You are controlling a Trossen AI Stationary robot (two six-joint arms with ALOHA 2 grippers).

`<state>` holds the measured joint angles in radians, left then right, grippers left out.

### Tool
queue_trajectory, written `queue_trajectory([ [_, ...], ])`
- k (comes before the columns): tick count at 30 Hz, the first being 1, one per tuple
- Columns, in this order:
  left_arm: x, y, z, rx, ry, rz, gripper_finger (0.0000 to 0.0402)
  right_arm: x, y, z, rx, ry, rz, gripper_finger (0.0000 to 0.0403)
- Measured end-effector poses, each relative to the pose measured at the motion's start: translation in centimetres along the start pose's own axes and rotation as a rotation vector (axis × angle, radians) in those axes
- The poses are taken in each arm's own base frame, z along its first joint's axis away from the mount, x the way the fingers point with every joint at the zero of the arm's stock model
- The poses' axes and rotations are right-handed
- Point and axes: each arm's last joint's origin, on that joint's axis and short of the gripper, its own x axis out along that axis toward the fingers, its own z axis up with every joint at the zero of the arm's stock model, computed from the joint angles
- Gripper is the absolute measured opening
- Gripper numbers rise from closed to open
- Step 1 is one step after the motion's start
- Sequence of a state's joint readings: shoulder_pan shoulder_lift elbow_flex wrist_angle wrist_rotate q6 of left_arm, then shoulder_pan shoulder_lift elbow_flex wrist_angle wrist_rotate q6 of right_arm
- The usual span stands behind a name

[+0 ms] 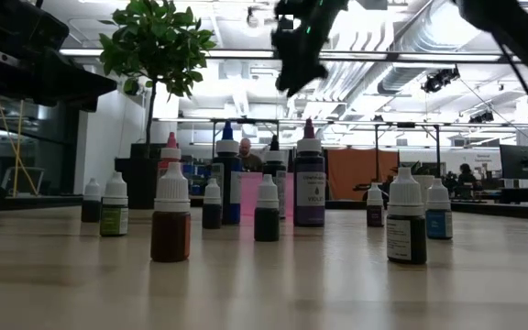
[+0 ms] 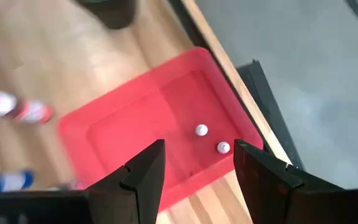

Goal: Pick & Place food coloring
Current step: Put the pink food coloring bottle into the pink bin

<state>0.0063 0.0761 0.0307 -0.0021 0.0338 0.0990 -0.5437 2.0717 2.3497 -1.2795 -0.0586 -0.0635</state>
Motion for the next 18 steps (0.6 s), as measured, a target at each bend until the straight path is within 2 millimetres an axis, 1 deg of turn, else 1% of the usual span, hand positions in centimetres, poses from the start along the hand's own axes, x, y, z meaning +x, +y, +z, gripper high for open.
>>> queue_trajectory([
  [4,0.0,0.0,0.0,0.000,0.001,0.000,0.0000,-2.9,3.4,-0.7,-0.140,-0.002,0.025,0.0179],
  [8,0.0,0.0,0.0,0.000,0.000,0.000,0.0000,-4.7,6.8,-1.4,-0.221,-0.006,0.058,0.0179],
  [11,0.0,0.0,0.0,0.000,0.001,0.000,0.0000,-5.1,9.3,-1.7,-0.271,-0.016,0.092,0.0179],
  [14,0.0,0.0,0.0,0.000,0.000,0.000,0.0000,-5.3,11.6,-1.7,-0.285,-0.044,0.127,0.0179],
  [18,0.0,0.0,0.0,0.000,0.000,0.000,0.0000,-4.8,15.2,-1.6,-0.335,-0.103,0.184,0.0179],
])
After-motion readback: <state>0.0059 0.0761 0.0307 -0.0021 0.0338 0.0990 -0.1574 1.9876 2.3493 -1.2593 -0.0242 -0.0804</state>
